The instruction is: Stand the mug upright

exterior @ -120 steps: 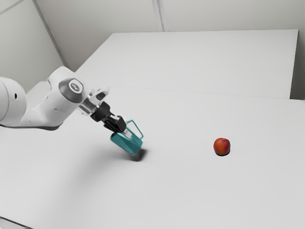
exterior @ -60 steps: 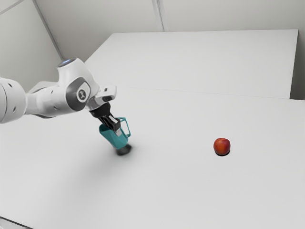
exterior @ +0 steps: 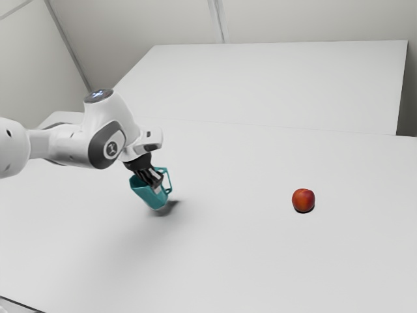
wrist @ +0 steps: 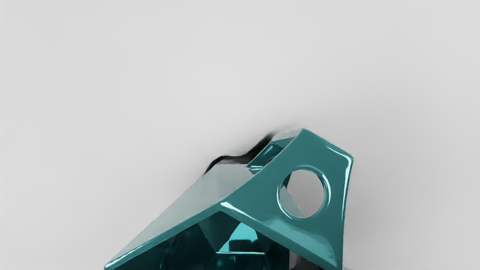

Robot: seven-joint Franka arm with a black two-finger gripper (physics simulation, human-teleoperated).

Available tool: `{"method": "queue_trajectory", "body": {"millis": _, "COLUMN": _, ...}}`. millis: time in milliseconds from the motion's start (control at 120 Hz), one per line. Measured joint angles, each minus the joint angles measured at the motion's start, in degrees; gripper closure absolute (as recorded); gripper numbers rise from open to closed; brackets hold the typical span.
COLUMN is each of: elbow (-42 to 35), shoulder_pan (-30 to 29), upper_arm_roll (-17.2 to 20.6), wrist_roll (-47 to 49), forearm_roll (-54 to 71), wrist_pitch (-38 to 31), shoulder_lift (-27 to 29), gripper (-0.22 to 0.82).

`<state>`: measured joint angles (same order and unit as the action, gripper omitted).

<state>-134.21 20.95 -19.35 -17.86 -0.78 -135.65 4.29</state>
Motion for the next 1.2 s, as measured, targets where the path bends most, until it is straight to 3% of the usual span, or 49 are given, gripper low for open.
{"method": "queue_trajectory", "body": {"millis": 858, "elbow": -0.1, "shoulder_pan": 0.49, "upper_arm_roll": -0.57, "wrist_roll": 10.53, "forearm_roll": 2.28, "wrist_pitch": 6.7, "shoulder_lift": -2.15, "gripper": 0.78}}
{"method": "queue_trajectory", "body": {"millis": 1050, "elbow": 0.19, "shoulder_pan": 0.5, "upper_arm_roll": -0.6, "wrist_roll": 11.11, "forearm_roll": 2.31, "wrist_pitch": 7.09, "shoulder_lift": -1.97, "gripper": 0.37}}
{"method": "queue_trajectory", "body": {"millis": 1200, "elbow": 0.9, "shoulder_pan": 0.59, "upper_arm_roll": -0.6, "wrist_roll": 11.23, "forearm_roll": 2.84, "wrist_pitch": 7.31, "shoulder_lift": -1.48, "gripper": 0.18}}
